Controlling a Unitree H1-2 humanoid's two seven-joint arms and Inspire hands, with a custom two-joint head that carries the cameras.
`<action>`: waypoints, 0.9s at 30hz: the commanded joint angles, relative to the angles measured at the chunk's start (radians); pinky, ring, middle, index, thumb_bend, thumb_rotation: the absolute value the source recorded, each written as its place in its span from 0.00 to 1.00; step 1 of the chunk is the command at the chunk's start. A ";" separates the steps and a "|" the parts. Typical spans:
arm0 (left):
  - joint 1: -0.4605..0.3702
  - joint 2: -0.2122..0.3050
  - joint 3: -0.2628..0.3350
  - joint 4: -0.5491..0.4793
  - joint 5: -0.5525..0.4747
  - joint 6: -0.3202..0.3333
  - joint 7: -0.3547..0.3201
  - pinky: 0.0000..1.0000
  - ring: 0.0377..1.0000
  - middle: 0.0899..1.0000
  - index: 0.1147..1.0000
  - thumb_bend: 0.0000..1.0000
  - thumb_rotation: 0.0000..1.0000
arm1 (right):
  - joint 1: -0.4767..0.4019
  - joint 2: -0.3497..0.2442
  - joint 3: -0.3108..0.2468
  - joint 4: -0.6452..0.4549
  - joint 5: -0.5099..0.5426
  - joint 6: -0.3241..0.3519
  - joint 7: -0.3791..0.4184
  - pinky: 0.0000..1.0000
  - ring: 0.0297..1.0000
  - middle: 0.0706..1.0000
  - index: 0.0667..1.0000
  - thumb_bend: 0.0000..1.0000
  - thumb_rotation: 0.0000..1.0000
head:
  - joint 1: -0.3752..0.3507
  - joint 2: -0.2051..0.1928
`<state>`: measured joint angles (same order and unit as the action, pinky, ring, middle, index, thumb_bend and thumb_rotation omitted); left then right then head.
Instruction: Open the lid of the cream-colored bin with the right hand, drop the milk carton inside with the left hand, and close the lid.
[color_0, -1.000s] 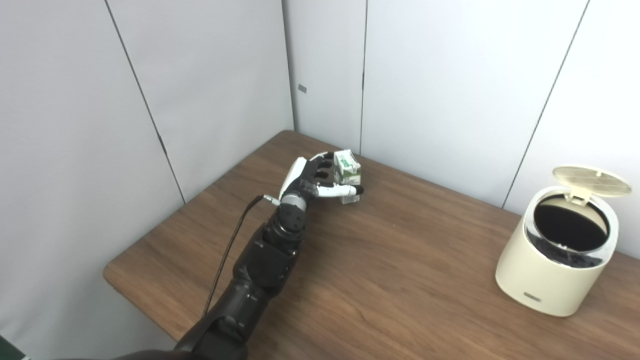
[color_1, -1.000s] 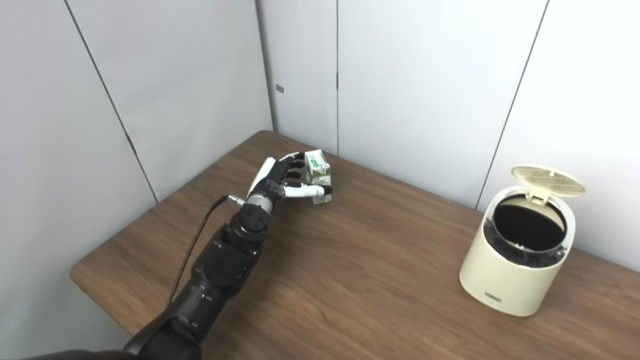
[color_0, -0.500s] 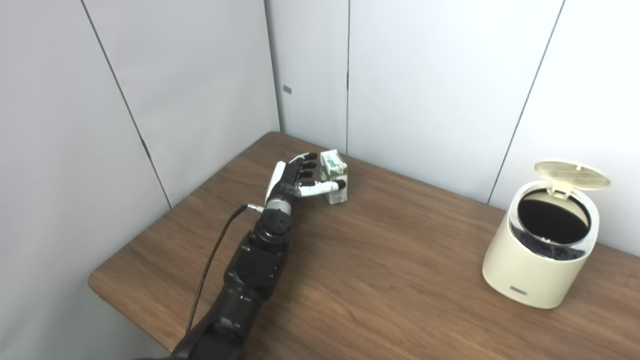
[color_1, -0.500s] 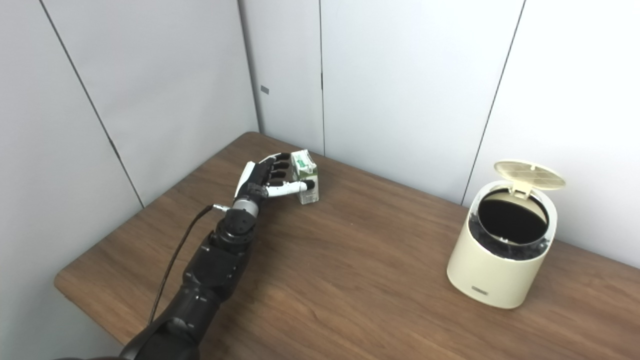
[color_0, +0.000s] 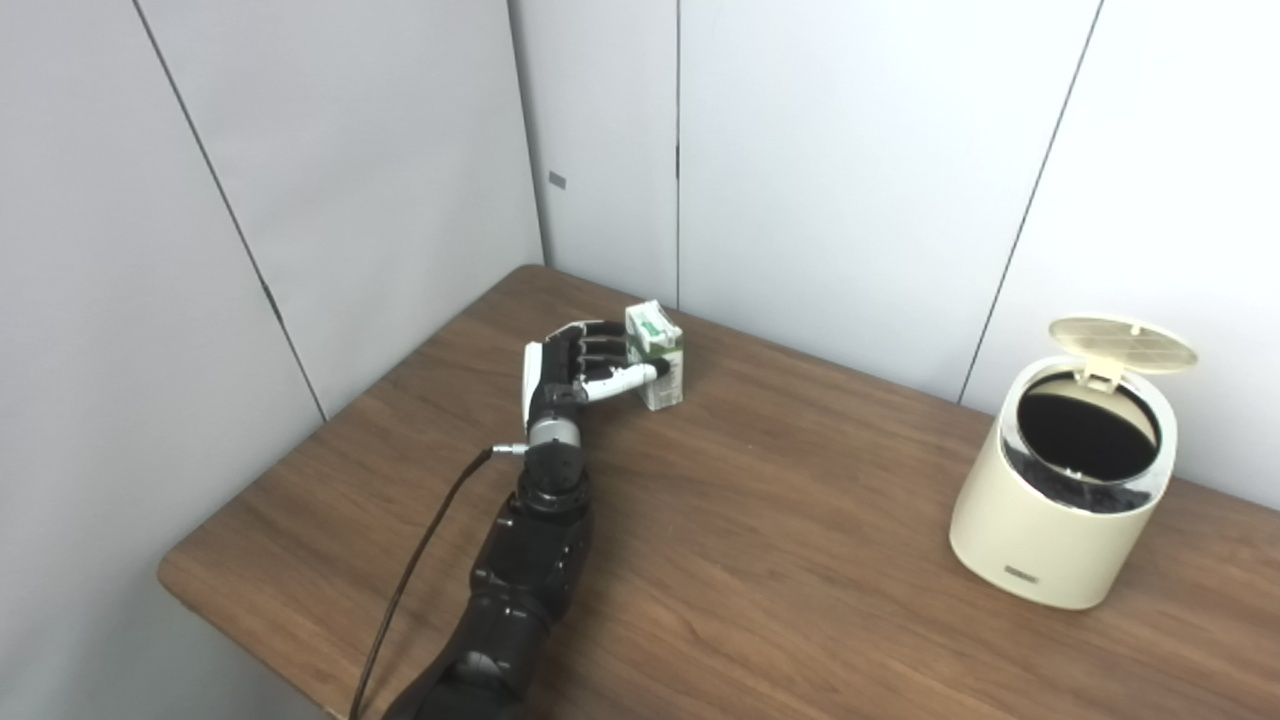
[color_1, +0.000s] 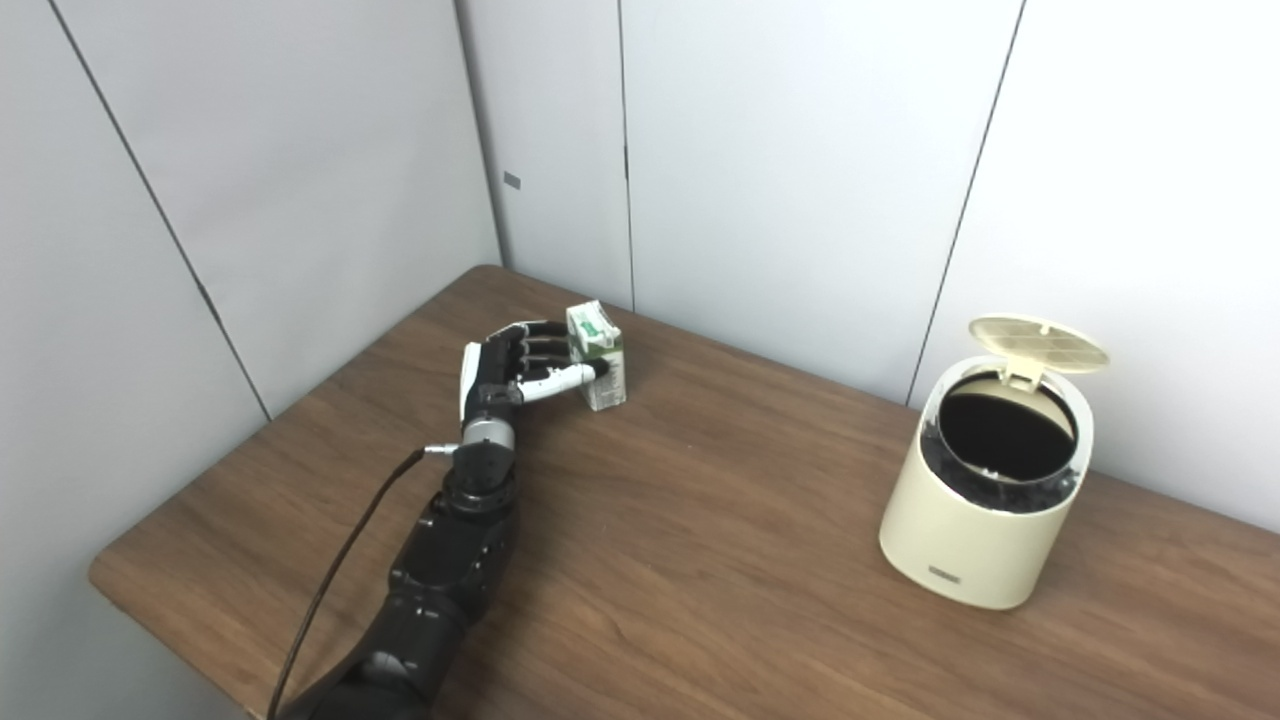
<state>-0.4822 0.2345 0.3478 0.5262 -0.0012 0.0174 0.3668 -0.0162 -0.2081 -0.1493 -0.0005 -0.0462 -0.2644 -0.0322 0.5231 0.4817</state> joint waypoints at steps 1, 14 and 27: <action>-0.053 0.014 -0.008 0.001 0.006 -0.031 0.013 0.49 0.52 0.47 0.41 0.54 0.00 | 0.017 0.002 -0.002 -0.013 0.002 -0.010 -0.002 0.38 0.53 0.57 0.45 0.50 0.18 | -0.002 0.002; -0.057 0.026 -0.036 0.024 -0.004 -0.019 -0.001 0.51 0.55 0.49 0.39 0.52 0.00 | 0.029 0.011 0.003 -0.057 -0.022 0.045 -0.005 0.39 0.54 0.58 0.46 0.50 0.18 | -0.011 0.002; -0.056 0.043 -0.060 0.023 -0.001 -0.019 -0.003 0.43 0.48 0.47 0.40 0.52 0.00 | 0.027 0.022 0.004 -0.073 -0.019 0.077 -0.003 0.39 0.55 0.58 0.46 0.50 0.18 | -0.015 -0.003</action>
<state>-0.5025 0.2557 0.2960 0.5617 -0.0117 0.0150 0.3739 0.0153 -0.1915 -0.1475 -0.0458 -0.0745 -0.1807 -0.0329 0.5077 0.4771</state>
